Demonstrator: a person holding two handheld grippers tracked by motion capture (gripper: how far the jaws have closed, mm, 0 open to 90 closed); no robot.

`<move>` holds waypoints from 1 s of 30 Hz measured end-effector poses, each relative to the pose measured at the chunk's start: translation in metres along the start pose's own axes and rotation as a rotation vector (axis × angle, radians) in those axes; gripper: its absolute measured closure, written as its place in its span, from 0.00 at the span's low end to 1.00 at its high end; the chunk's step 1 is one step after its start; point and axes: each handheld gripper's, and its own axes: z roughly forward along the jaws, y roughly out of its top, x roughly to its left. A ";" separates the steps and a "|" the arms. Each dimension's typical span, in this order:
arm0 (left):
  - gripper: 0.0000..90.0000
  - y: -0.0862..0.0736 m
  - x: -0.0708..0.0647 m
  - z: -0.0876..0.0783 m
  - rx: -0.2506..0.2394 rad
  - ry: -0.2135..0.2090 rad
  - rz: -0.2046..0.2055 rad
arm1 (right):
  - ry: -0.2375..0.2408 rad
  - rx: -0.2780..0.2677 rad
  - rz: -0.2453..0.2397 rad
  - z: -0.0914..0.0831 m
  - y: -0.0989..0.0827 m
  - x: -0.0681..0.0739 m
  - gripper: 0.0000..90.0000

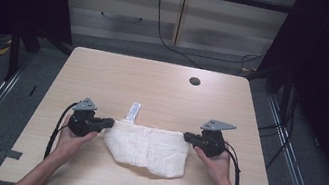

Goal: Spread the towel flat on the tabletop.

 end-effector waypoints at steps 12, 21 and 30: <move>0.95 0.039 -0.004 -0.018 -0.089 -0.019 0.034 | -0.010 -0.084 -0.022 -0.019 0.040 -0.005 0.97; 0.95 0.087 0.007 -0.044 -0.174 0.040 0.050 | -0.027 -0.156 -0.042 -0.037 0.088 -0.013 0.97; 0.95 0.136 0.020 -0.054 -0.203 0.099 0.069 | -0.044 -0.211 -0.048 -0.044 0.142 -0.023 0.97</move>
